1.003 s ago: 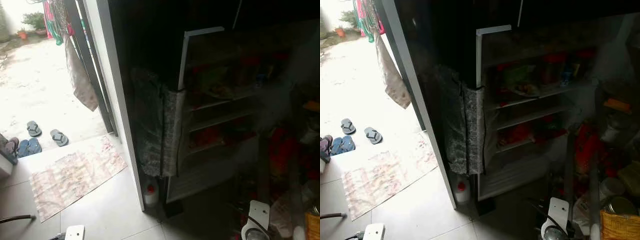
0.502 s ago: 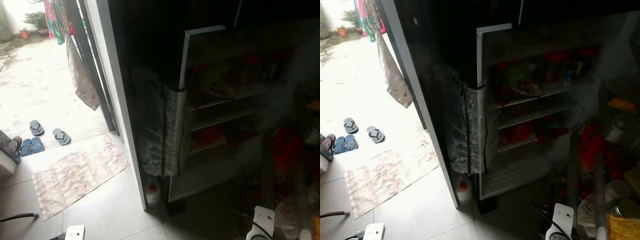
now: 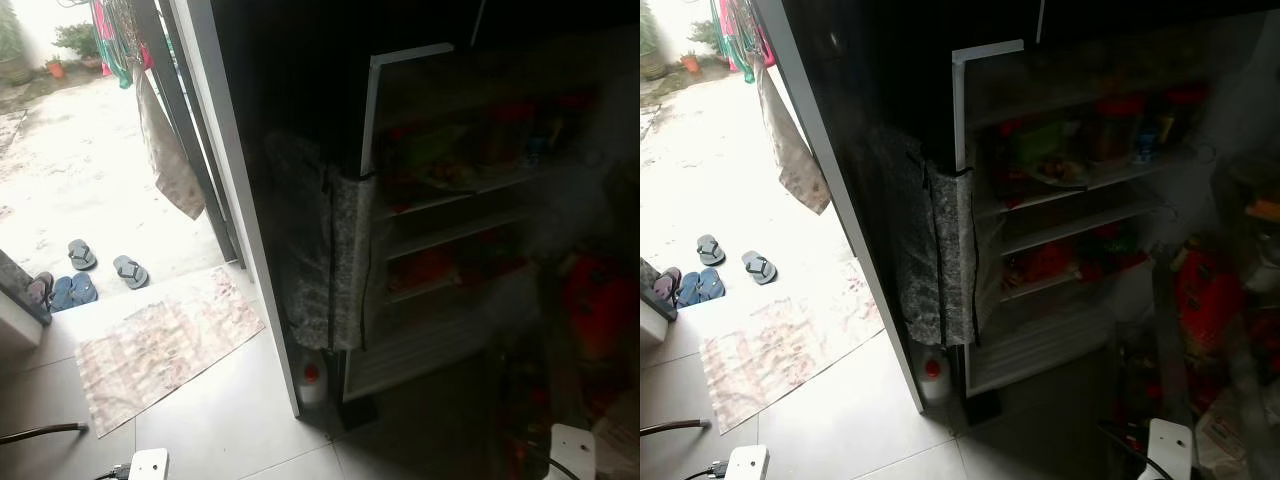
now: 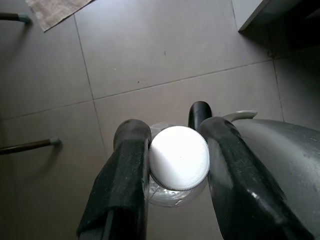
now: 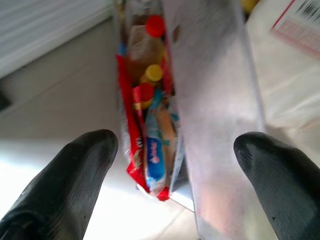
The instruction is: Restocking fridge
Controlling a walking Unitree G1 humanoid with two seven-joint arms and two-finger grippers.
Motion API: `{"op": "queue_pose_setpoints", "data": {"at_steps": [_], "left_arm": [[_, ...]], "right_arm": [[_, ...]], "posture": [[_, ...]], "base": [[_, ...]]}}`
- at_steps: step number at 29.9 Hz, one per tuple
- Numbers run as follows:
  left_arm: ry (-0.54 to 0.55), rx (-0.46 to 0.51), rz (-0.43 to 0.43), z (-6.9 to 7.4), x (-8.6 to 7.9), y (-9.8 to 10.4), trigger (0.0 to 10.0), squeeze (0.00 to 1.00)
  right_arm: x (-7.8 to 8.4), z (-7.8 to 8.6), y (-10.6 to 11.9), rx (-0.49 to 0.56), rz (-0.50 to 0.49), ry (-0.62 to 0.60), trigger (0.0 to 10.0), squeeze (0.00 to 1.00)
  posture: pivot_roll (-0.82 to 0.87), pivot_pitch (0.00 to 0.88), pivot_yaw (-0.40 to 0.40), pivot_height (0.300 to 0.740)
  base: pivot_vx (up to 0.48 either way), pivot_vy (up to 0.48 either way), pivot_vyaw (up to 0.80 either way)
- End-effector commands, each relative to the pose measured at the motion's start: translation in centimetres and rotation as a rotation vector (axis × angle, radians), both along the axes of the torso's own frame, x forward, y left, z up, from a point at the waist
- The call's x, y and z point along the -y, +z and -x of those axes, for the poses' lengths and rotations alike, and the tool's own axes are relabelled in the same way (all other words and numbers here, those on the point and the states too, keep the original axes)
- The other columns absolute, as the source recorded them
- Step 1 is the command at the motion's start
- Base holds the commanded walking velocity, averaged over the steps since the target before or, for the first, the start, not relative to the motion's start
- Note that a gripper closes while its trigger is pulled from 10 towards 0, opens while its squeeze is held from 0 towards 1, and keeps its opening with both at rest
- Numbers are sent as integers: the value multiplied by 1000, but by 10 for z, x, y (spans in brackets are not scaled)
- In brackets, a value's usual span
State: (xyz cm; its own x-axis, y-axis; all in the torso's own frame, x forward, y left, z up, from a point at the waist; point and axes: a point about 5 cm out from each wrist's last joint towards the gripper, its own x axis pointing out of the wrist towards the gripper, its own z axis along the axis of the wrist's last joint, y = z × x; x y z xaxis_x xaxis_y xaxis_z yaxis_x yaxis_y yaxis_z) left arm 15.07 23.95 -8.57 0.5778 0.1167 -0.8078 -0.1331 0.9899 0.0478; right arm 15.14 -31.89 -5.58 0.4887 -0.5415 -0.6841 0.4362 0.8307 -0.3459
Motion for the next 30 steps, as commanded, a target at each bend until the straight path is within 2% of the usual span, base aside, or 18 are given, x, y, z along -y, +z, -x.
{"op": "queue_pose_setpoints", "data": {"at_steps": [1,3,6,11,12,14,17,18,19,21,22,27,30], "left_arm": [[-19,-20,-19,3,-5,0,10000,0],[-20,-20,-18,2,-5,0,10000,0],[-20,-19,-15,1,-5,0,10000,0],[-26,-15,-12,-2,-2,1,10000,0],[-27,-12,-12,-4,-1,1,10000,0],[-27,-11,-12,-4,-1,1,10000,0],[-27,-8,-14,-4,0,1,10000,0],[-29,-8,-14,-3,0,1,10000,0],[-28,-12,-14,0,0,0,10000,0],[-26,-15,-14,2,-1,-1,10000,0],[-27,-20,-14,6,-2,-2,10000,0],[-35,-27,-18,10,-4,-2,10000,0],[-25,-45,-27,18,-13,-3,10000,0]], "right_arm": [[35,10,16,13,100,-77,10000,0],[42,14,20,11,121,-96,10000,0],[38,13,17,14,106,-96,10000,0],[2,-3,2,15,-1,26,10000,0],[-11,-8,-2,25,-47,53,10000,0],[-20,-11,-5,30,-83,72,10000,0],[-50,-17,-15,26,-222,169,10000,0],[-65,-20,-18,20,-263,222,10000,0],[-73,-17,-23,-13,-281,239,10000,0],[-80,-14,-26,-48,-288,267,10000,0],[-91,-10,-31,-109,-280,366,10000,0],[-99,-10,-32,-122,-295,431,10000,0],[-95,-10,-31,-84,-320,337,10000,0]], "posture": [[-3,57,39,740],[-4,57,38,740],[-3,57,38,740],[6,55,39,740],[6,56,39,740],[5,56,38,740],[6,57,39,740],[6,57,39,740],[3,57,41,740],[2,57,41,740],[4,57,39,740],[8,57,37,740],[5,56,36,740]], "base": [[0,0,0],[0,0,0],[0,0,0],[0,0,0],[0,0,0],[0,0,0],[0,0,0],[0,0,0],[0,0,0],[0,0,0],[0,0,0],[0,0,0],[0,0,0]]}}
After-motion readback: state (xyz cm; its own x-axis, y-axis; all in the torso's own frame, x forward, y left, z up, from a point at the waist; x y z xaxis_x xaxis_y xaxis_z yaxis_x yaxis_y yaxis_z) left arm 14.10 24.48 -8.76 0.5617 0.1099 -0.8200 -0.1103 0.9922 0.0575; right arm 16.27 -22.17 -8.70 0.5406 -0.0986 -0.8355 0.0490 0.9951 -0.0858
